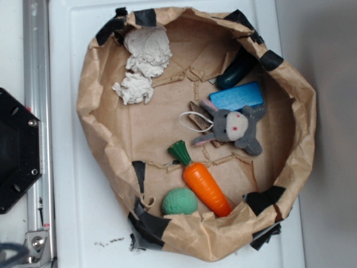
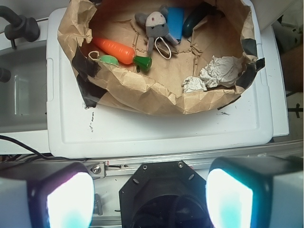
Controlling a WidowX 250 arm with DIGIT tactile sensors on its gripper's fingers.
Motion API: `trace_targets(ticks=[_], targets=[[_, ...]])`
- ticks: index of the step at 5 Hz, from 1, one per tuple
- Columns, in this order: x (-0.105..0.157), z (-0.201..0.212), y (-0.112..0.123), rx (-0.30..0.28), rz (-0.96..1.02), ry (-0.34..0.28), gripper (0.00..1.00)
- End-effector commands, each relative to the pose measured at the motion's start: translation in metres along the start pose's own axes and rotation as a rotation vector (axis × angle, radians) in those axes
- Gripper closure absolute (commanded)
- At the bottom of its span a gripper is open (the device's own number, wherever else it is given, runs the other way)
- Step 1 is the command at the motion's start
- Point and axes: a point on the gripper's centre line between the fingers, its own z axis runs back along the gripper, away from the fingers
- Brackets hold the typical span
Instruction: Grab the white paper.
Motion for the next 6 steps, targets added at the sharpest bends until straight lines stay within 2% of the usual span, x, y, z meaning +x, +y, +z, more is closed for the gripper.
trace_targets(ticks=[1, 2, 3, 4, 5, 6], targets=[[0.000, 0.000, 0.000, 0.000, 0.000, 0.000, 0.00], [0.048, -0.028, 0.014, 0.120, 0.014, -0.049, 0.00], [0.080, -0.042, 0.025, 0.156, 0.076, -0.062, 0.00], [0.115, -0.088, 0.034, 0.207, 0.099, -0.060, 0.00], [0.119, -0.142, 0.047, 0.257, 0.056, 0.026, 0.00], [0.115, -0.164, 0.060, 0.262, 0.010, 0.066, 0.00]])
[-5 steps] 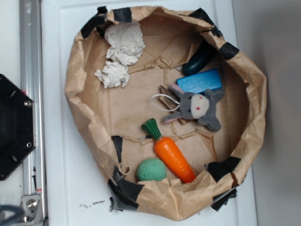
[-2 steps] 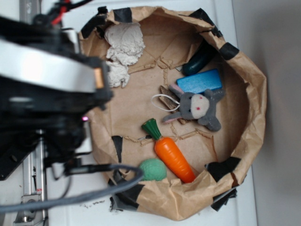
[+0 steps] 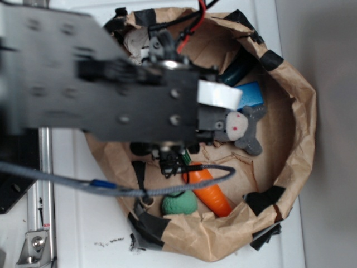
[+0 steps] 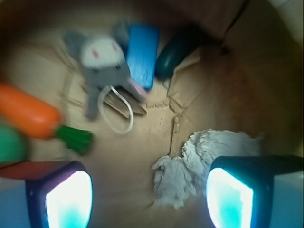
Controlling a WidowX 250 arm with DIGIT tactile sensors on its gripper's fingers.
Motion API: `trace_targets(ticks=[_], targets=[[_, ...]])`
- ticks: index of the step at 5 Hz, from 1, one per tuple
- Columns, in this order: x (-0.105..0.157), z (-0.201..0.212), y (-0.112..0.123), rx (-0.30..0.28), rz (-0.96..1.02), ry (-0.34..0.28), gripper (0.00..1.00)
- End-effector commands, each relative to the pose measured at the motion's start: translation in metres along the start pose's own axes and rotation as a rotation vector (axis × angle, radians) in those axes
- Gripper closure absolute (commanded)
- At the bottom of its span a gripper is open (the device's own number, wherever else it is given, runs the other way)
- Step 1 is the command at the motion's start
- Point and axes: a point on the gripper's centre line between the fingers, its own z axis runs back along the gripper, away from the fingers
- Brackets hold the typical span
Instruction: Grab the white paper.
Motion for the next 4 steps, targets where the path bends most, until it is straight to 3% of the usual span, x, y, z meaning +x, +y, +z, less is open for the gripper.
trace_targets(ticks=[1, 2, 4], targets=[[-0.013, -0.032, 0.017, 0.016, -0.009, -0.011, 0.00], [-0.032, -0.033, 0.025, 0.035, -0.020, -0.008, 0.00], [-0.045, -0.024, 0.059, 0.029, 0.078, 0.000, 0.00]])
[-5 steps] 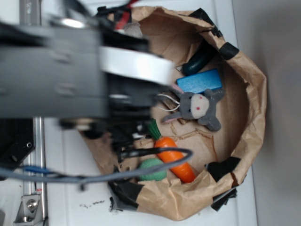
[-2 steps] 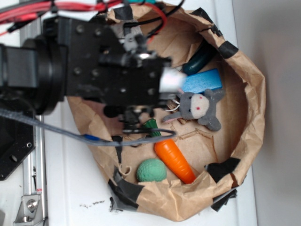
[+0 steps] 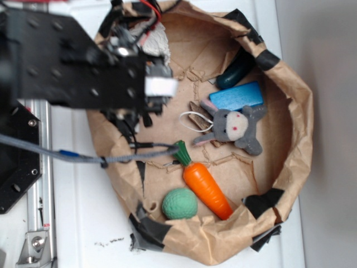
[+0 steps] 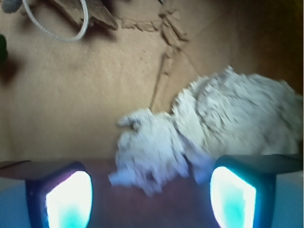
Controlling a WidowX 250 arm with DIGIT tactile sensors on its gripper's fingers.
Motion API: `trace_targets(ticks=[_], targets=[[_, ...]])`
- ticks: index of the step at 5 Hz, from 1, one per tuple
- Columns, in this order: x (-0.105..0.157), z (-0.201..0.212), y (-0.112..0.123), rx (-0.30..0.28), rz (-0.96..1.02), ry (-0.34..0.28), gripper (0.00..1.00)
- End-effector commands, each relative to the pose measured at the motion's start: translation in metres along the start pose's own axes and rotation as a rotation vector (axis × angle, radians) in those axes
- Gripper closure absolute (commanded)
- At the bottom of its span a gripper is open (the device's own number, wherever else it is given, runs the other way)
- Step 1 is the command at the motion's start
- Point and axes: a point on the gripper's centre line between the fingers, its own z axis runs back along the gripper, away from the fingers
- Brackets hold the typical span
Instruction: Grab the white paper.
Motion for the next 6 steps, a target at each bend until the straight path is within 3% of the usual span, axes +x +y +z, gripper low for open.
trace_targets(ticks=[1, 3, 6], targets=[[0.004, -0.001, 0.030, 0.009, 0.157, -0.050, 0.00], [0.016, -0.022, 0.032, 0.024, 0.084, -0.115, 0.00], [0.022, -0.034, 0.023, 0.008, 0.093, -0.119, 0.00]])
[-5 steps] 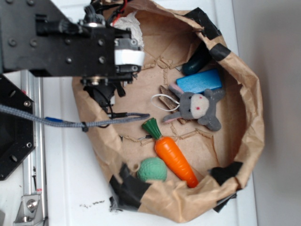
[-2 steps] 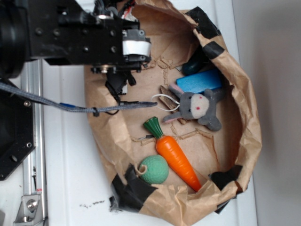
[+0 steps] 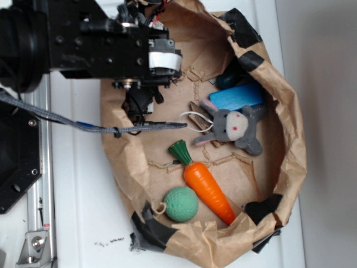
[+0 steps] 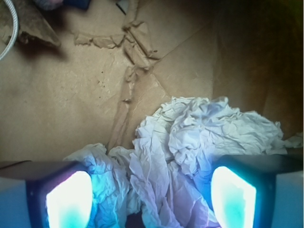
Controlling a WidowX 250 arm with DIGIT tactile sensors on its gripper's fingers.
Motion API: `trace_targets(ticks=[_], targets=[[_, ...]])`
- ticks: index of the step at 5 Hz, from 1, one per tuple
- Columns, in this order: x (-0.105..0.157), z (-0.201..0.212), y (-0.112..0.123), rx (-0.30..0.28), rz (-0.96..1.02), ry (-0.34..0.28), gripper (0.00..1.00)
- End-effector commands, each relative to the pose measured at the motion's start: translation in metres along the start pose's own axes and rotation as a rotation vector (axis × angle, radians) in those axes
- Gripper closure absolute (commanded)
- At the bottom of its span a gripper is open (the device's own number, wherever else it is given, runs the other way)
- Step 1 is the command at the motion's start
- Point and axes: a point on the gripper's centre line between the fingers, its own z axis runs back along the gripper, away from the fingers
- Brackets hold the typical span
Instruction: Grab the white paper.
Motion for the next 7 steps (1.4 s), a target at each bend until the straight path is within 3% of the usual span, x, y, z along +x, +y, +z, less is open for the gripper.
trace_targets(ticks=[1, 7], targets=[[-0.003, -0.011, 0.000, -0.018, 0.090, -0.016, 1.00], [0.001, 0.015, -0.002, -0.059, 0.088, -0.078, 1.00]])
